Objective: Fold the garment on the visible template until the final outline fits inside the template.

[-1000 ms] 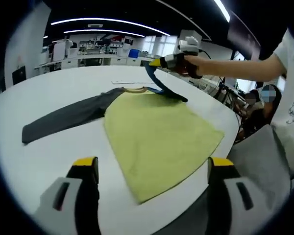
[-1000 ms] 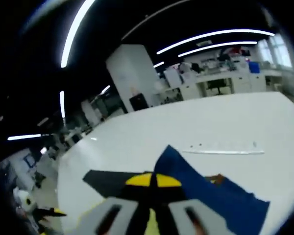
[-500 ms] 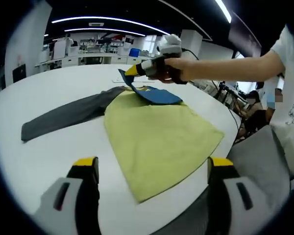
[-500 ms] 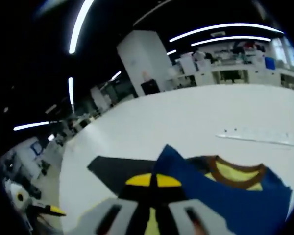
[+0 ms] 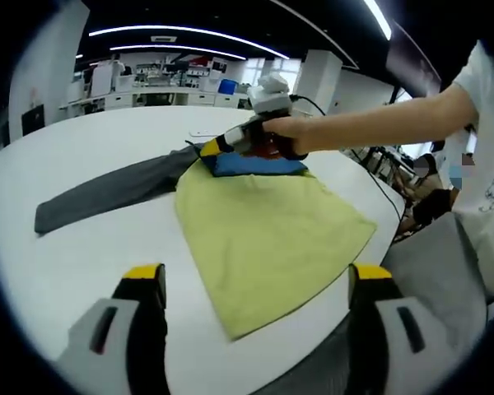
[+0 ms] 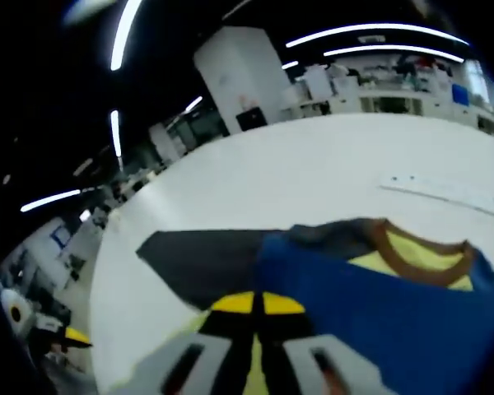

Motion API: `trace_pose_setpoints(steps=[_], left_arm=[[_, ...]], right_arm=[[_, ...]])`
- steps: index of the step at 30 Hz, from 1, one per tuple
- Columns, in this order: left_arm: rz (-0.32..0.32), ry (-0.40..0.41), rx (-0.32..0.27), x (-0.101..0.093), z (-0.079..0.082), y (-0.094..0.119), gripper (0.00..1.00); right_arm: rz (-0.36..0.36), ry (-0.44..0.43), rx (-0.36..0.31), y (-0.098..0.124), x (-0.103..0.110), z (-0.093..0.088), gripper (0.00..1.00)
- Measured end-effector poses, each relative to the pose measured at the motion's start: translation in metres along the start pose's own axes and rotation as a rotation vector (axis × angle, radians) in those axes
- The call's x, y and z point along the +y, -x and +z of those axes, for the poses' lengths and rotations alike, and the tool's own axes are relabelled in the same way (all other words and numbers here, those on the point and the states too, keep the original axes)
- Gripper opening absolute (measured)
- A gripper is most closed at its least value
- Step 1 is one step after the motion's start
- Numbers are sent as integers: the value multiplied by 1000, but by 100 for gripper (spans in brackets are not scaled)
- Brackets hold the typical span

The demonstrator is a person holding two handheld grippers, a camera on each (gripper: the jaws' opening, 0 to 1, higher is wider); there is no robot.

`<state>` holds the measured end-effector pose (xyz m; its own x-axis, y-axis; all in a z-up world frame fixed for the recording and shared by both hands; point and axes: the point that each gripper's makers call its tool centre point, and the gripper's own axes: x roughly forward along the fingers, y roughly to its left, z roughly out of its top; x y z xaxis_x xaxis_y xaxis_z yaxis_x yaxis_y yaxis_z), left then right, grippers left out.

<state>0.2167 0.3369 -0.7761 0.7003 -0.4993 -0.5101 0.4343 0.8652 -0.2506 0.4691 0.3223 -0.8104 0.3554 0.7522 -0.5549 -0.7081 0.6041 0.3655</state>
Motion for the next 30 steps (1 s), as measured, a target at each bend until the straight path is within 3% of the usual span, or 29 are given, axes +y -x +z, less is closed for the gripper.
trace_pose_setpoints(steps=[4, 12, 21, 30], left_arm=[[0, 1, 1, 0, 0, 0, 89], [-7, 2, 1, -2, -1, 0, 89], [-16, 4, 1, -2, -1, 0, 89], [-29, 62, -49, -2, 8, 2, 89]], right_arm=[[3, 35, -9, 0, -2, 2, 4], [-3, 112, -21, 13, -3, -6, 59], [0, 172, -33, 27, -10, -9, 99], [-1, 206, -30, 51, -18, -14, 99]])
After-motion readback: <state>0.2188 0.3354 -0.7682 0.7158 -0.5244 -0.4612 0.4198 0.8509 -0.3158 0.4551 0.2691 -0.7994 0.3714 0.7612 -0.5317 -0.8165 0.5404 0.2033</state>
